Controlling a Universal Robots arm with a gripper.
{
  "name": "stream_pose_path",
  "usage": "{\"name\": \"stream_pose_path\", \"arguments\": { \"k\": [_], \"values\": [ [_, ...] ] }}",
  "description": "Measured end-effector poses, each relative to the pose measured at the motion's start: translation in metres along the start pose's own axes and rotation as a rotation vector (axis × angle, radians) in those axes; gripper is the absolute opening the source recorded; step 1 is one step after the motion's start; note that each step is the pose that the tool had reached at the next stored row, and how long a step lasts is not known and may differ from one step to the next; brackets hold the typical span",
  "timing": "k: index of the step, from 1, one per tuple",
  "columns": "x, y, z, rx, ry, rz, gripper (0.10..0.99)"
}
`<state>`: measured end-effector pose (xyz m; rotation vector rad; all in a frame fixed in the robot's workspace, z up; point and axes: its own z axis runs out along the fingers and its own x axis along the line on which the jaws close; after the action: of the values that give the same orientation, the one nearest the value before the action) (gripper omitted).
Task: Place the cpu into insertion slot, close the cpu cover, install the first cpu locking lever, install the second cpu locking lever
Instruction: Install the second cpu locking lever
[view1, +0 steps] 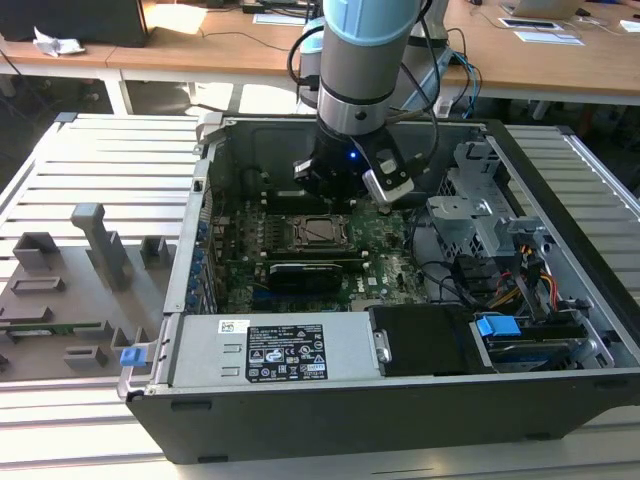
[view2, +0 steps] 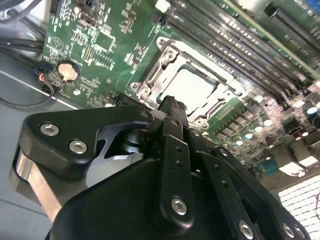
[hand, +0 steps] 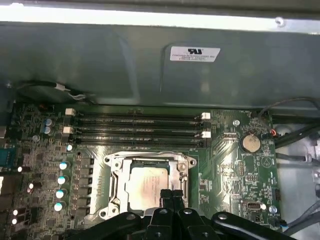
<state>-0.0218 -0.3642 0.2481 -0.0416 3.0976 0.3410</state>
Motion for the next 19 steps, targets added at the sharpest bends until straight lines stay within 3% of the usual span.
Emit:
{"name": "stream_pose_path", "arguments": {
  "k": [4, 8, 11, 14, 15, 18, 19],
  "values": [
    [0.0022, -0.0166, -0.0022, 0.001, 0.0, 0.0, 0.106],
    [0.0061, -0.0288, -0.0017, 0.002, 0.0001, 0.0, 0.106],
    [0.0128, -0.0344, 0.0017, 0.002, 0.0, 0.0, 0.106],
    [0.0201, -0.0357, 0.0062, 0.002, 0.0, 0.0, 0.106],
    [0.0232, -0.036, 0.008, 0.002, 0.0, 0.0, 0.106],
    [0.0507, -0.0377, 0.0184, 0.002, 0.0, 0.0, 0.106],
    [0.0542, -0.038, 0.0202, 0.002, 0.0002, 0.0, 0.106]
  ]
}}
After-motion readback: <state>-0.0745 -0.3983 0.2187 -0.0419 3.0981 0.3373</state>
